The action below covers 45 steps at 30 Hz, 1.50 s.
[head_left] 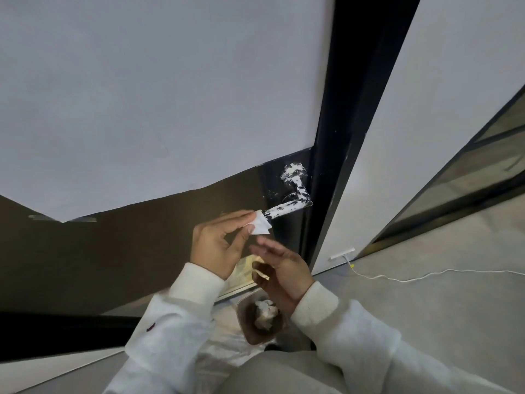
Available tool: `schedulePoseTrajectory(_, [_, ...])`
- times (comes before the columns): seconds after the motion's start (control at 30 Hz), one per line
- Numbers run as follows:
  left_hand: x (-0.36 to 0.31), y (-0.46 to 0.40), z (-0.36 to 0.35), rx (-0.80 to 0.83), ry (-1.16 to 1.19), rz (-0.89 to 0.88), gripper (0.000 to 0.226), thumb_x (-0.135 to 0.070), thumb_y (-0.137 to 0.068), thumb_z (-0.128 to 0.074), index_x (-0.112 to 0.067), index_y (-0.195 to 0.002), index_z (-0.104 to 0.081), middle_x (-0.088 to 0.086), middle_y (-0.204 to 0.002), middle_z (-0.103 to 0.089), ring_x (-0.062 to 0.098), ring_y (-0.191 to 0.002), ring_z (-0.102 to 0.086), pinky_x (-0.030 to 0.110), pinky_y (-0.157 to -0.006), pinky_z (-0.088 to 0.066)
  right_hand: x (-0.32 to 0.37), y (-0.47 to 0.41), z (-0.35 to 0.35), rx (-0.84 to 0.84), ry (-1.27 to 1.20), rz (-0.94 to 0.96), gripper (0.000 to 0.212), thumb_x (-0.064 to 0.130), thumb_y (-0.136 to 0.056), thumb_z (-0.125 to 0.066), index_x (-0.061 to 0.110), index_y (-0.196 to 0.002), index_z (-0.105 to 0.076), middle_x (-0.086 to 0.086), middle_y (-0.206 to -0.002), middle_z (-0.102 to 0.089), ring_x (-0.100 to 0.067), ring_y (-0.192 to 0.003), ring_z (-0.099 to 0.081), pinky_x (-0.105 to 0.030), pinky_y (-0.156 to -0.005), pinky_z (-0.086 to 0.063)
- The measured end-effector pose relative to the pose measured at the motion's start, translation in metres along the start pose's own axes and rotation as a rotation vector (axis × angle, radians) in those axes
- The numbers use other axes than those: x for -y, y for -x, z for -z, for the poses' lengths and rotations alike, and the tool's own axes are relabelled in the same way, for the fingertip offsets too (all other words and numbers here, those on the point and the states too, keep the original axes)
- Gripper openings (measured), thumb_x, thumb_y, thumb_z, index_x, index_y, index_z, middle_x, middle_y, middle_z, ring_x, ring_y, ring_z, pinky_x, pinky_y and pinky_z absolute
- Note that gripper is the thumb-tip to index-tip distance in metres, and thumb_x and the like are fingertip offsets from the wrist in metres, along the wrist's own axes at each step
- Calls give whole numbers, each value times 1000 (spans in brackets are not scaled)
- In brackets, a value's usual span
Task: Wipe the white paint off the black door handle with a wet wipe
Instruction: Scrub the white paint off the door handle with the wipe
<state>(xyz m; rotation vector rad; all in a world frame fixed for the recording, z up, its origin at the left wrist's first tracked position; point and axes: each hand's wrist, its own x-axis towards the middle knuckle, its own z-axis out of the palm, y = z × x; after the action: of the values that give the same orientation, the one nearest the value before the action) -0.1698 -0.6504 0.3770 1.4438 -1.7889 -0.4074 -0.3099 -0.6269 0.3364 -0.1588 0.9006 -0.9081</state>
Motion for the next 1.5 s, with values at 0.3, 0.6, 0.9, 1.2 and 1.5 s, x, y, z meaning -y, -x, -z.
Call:
schedulePoseTrajectory(0.3, [-5, 2, 2, -50, -98, -113, 18, -5, -81, -79, -11, -99, -80, 1, -105, -76, 4, -95, -69, 15, -98, -47, -17, 11, 16, -41, 385, -224, 10, 11, -92, -68, 8, -99, -74, -10, -85, -68, -19, -64, -55, -27, -57, -43])
schedulePoseTrajectory(0.6, [-16, 37, 0, -283, 79, 84, 20, 2, -75, -75, -13, -87, -79, 1, -95, -74, 16, -90, -71, 33, -82, -56, 15, 27, 4, -15, 358, 314, 20, 8, -92, -70, 2, -111, -69, -5, -88, -73, -21, -76, -68, -29, -65, -57])
schedulePoseTrajectory(0.9, [-21, 51, -9, -157, 339, 276, 32, -4, -76, -73, -25, -99, -77, -1, -100, -73, 12, -90, -71, 26, -82, -56, 24, 29, 4, -74, 730, 651, 16, 8, -86, -78, 15, -100, -78, 1, -84, -76, -16, -76, -74, -41, -77, -63])
schedulePoseTrajectory(1.2, [-3, 8, -1, -38, 287, 376, 27, -15, -87, -74, -27, -111, -75, -10, -97, -76, 6, -89, -71, 25, -87, -55, 48, 18, -11, -190, 1387, 1493, 21, -10, -82, -72, 1, -98, -78, -15, -94, -69, -27, -86, -66, -32, -78, -55])
schedulePoseTrajectory(1.5, [6, -1, -2, 7, 337, 397, 22, -14, -84, -77, -28, -101, -78, -9, -84, -77, 7, -80, -72, 29, -82, -56, 29, 6, -5, -123, 1668, 1365, 29, -13, -70, -77, 2, -94, -76, -11, -88, -67, -33, -76, -59, -40, -62, -54])
